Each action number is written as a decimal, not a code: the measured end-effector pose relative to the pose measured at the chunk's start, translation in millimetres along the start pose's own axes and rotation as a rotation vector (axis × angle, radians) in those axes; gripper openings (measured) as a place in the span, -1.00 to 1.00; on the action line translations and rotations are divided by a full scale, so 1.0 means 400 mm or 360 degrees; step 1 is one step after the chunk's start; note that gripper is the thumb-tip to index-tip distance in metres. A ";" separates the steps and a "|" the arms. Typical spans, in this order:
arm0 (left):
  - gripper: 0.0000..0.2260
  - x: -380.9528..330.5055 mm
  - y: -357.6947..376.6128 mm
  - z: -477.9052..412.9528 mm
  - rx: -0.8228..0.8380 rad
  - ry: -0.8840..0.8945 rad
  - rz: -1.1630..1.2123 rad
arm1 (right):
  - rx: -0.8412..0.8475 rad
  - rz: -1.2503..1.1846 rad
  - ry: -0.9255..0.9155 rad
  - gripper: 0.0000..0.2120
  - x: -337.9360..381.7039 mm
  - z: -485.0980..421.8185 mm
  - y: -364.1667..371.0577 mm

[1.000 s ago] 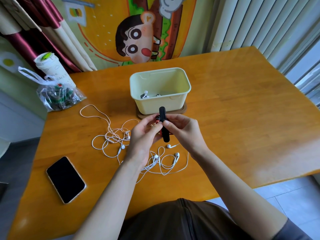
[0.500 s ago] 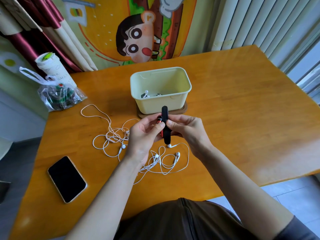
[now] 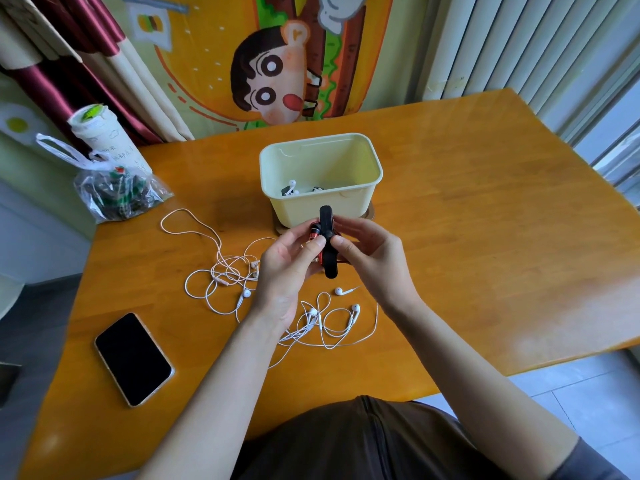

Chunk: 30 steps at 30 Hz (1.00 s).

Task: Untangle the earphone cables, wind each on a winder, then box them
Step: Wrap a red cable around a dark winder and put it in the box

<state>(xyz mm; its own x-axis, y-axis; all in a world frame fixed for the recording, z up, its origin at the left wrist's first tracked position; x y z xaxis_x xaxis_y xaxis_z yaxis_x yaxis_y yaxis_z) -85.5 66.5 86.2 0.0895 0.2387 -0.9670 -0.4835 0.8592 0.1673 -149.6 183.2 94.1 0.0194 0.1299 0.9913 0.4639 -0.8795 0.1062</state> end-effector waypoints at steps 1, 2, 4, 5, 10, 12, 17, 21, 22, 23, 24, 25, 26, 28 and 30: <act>-0.77 -0.001 0.000 0.000 -0.0008 -0.0001 -0.0002 | -0.0032 0.0066 -0.0039 -0.78 0.005 0.002 0.002; -0.77 -0.001 -0.001 0.000 -0.0015 -0.0005 -0.0002 | -0.0061 0.0126 -0.0073 -0.82 0.010 0.004 0.004; -0.77 0.000 -0.001 0.001 -0.0025 -0.0020 0.0003 | -0.0093 0.0209 -0.0117 -0.89 0.017 0.006 0.008; -0.76 0.000 -0.001 0.003 -0.0023 -0.0025 0.0012 | -0.0097 0.0232 -0.0131 -0.90 0.020 0.007 0.010; -0.73 -0.007 0.002 0.011 0.0075 -0.0017 0.0083 | -0.0097 0.0249 -0.0107 -0.92 0.021 0.003 0.006; -0.67 -0.008 0.004 0.015 0.0108 -0.0003 0.0083 | -0.0100 0.0204 -0.0083 -0.92 0.017 0.002 0.004; -0.65 -0.008 -0.005 0.016 0.0039 0.0015 0.0054 | -0.0057 0.0123 -0.0044 -0.91 0.008 0.003 0.002; -0.65 -0.007 -0.007 0.018 0.0009 0.0016 0.0053 | -0.0083 0.0181 -0.0079 -0.90 0.006 0.004 -0.003; -0.65 -0.007 -0.007 0.018 -0.0001 0.0020 0.0049 | -0.0098 0.0221 -0.0101 -0.88 0.007 0.003 -0.004; -0.65 -0.007 -0.007 0.018 -0.0013 0.0022 0.0049 | -0.0116 0.0260 -0.0121 -0.86 0.008 0.003 -0.007; -0.64 -0.008 -0.006 0.018 -0.0025 0.0022 0.0048 | -0.0135 0.0294 -0.0133 -0.85 0.008 0.002 -0.011; -0.64 -0.009 -0.007 0.018 -0.0036 0.0022 0.0047 | -0.0148 0.0316 -0.0140 -0.86 0.007 0.002 -0.014; -0.64 -0.010 -0.006 0.018 -0.0043 0.0022 0.0047 | -0.0156 0.0334 -0.0144 -0.88 0.005 0.001 -0.017; -0.65 -0.011 -0.005 0.018 -0.0045 0.0014 0.0056 | -0.0159 0.0358 -0.0157 -0.95 0.005 0.001 -0.018; -0.65 -0.013 -0.003 0.017 -0.0045 0.0010 0.0066 | -0.0162 0.0385 -0.0188 -0.95 0.013 0.003 -0.019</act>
<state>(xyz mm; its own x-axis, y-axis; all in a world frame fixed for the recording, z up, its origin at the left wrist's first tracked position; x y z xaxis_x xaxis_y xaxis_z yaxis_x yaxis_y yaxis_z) -79.3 67.3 92.1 0.0637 0.2707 -0.9605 -0.5113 0.8354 0.2016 -152.0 190.8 98.5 0.2243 -0.0421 0.9736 0.3422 -0.9320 -0.1192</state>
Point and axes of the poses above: each hand's wrist, its own z-axis away from the middle knuckle, its own y-axis out of the palm, x = y × z, the point moved 5 cm from there along -z, towards the middle knuckle, and after that the axes turned 5 degrees about -z, right-handed, at the moved point
